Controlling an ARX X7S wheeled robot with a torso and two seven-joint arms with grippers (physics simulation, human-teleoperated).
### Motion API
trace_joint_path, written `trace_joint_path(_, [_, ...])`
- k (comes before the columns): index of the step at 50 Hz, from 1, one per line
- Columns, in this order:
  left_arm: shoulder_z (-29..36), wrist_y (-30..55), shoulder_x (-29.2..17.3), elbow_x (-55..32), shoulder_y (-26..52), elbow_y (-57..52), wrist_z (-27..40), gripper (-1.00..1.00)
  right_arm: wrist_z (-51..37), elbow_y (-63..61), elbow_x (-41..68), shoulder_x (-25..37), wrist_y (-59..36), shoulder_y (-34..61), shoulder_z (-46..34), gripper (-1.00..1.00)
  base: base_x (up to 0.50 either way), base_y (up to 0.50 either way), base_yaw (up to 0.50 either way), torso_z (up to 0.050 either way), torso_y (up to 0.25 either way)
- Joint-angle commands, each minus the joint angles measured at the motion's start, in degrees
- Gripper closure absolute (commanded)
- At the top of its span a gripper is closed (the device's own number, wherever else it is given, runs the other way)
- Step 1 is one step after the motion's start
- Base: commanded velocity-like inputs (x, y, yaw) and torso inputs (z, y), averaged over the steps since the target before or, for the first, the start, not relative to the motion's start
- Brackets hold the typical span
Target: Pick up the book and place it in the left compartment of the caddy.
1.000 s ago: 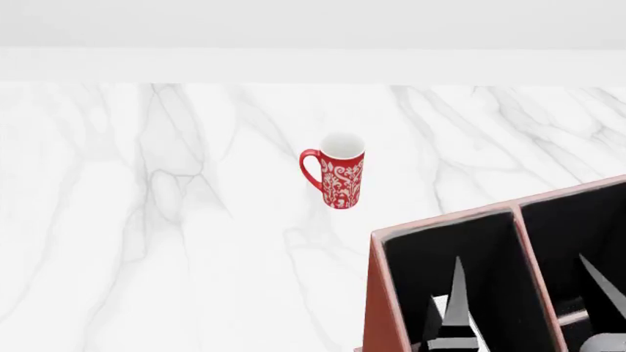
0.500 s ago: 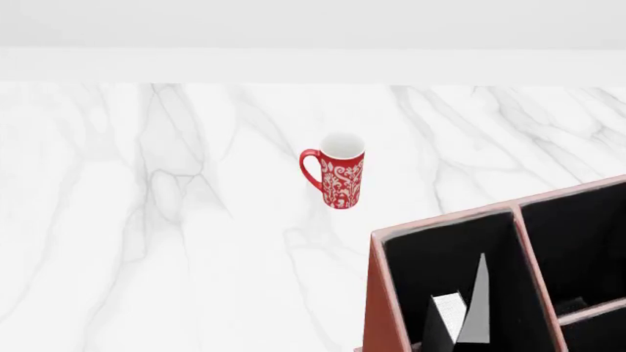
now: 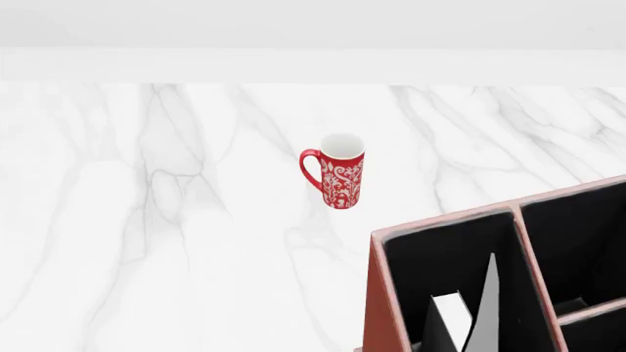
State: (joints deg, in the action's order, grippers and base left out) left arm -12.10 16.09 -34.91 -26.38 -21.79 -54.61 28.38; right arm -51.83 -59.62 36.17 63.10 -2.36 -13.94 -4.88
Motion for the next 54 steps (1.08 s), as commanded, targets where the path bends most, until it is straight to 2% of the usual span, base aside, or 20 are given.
trace_joint_path(1, [0.04, -0.53, -0.24, 0.34, -0.76, -0.63, -0.02, -1.00, -5.76, -0.25, -5.32, 6.45, 7.11, -0.21, -5.94, -1.00, 0.00, 0.00, 0.00, 0.000, 0.000])
trace_joint_path(13, [0.49, -1.13, -0.66, 1.32, -1.68, -1.41, -0.14, -1.00, -11.37, -0.22, -11.48, 11.83, 12.85, 1.10, -13.11, -1.00, 0.00, 0.00, 0.00, 0.000, 0.000])
trace_joint_path(19, [0.69, -1.54, -0.82, 1.71, -2.08, -1.68, -0.21, -1.00, -13.58, -0.05, -14.52, 14.21, 17.15, -0.71, -13.64, -1.00, 0.00, 0.00, 0.00, 0.000, 0.000])
trace_joint_path(27, [0.86, -1.89, -1.12, 2.09, -2.52, -2.02, -0.20, -1.00, -15.54, -0.29, -16.87, 15.45, 17.60, 0.92, -16.11, -1.00, 0.00, 0.00, 0.00, 0.000, 0.000])
trace_joint_path(35, [1.01, -2.20, -1.34, 2.32, -2.82, -2.20, -0.09, -1.00, -19.52, -0.29, -18.69, 19.36, 20.41, 5.67, -21.59, -1.00, 0.00, 0.00, 0.00, 0.000, 0.000])
trace_joint_path(48, [1.16, -2.57, -1.71, 2.35, -3.15, -2.48, 0.22, -1.00, -22.42, -0.37, -18.76, 24.10, 22.91, 19.83, -34.13, -1.00, 0.00, 0.00, 0.00, 0.000, 0.000])
trace_joint_path(54, [1.07, -2.94, -1.84, 2.36, -3.48, -2.59, 0.36, -1.00, -24.16, -0.37, -20.59, 26.00, 24.43, 22.50, -37.42, -1.00, 0.00, 0.00, 0.00, 0.000, 0.000])
